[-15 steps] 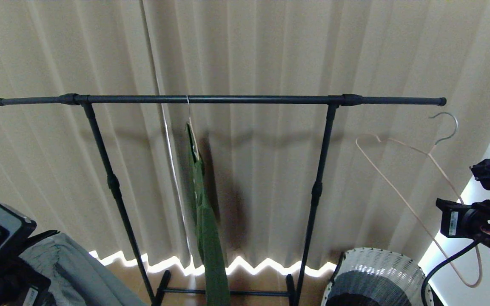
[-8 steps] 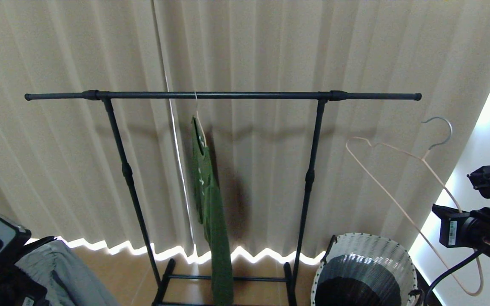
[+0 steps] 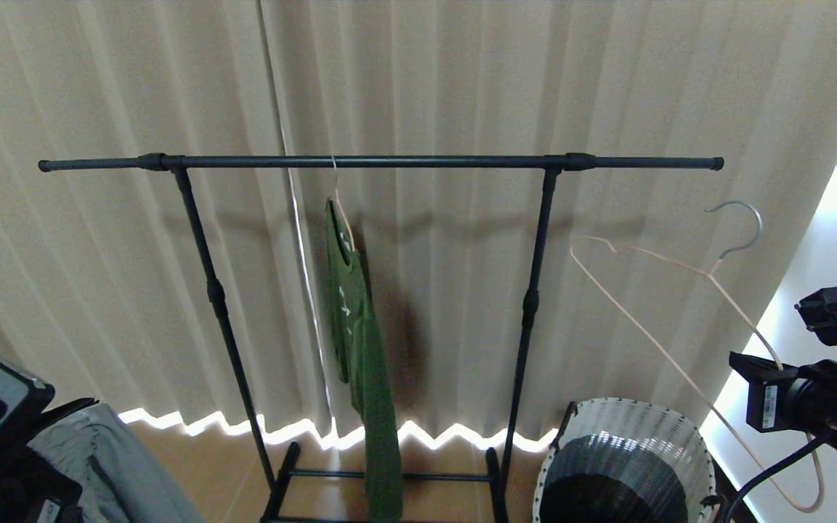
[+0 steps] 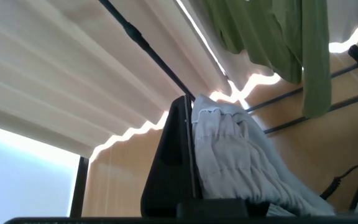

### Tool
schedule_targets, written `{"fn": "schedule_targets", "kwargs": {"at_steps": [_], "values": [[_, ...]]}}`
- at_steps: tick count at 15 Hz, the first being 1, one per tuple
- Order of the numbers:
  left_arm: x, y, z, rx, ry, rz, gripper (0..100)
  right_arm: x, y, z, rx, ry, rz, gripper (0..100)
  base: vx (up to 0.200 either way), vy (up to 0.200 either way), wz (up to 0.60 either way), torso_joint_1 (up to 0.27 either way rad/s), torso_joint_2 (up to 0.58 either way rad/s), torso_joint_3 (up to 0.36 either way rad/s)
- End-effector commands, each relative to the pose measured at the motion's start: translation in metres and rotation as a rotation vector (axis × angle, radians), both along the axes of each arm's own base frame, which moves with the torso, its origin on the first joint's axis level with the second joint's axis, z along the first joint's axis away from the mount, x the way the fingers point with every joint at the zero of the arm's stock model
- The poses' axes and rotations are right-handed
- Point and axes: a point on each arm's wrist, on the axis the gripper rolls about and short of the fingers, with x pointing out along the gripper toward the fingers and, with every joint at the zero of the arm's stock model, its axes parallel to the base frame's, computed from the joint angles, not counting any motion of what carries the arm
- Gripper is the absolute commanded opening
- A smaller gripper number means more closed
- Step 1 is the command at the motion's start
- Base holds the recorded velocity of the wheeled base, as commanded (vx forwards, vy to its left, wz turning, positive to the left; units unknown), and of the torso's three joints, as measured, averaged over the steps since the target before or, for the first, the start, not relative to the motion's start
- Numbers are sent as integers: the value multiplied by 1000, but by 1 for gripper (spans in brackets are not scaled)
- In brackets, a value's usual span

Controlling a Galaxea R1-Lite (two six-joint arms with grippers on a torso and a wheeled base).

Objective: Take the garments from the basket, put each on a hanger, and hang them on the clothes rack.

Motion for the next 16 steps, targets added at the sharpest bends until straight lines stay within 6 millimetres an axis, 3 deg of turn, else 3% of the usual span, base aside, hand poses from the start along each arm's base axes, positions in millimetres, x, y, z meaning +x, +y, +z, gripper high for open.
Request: {"fn": "schedule_targets", "kwargs": {"at_steps": [1,6,10,14,16], "values": [[1,0,1,1,0,1,0,0,0,0,0,0,2,0,0,200,0,2,-7,7],[3,-1,0,7,9,-2,0,-1,0,-1,0,3,2,0,0,200,0,7,4,2],[2,-1,0,9,8,-7,0,0,1,3,13,-18,12,0,0,0,0,0,0,0],[13,-4,6,9,12,-1,0,-1,10,11,51,-75,138,0,0,0,0,0,0,0],[33,-9,16,25,23,41,0,9,18,17,64,-78,193,0,0,0,0,0,0,0]]}}
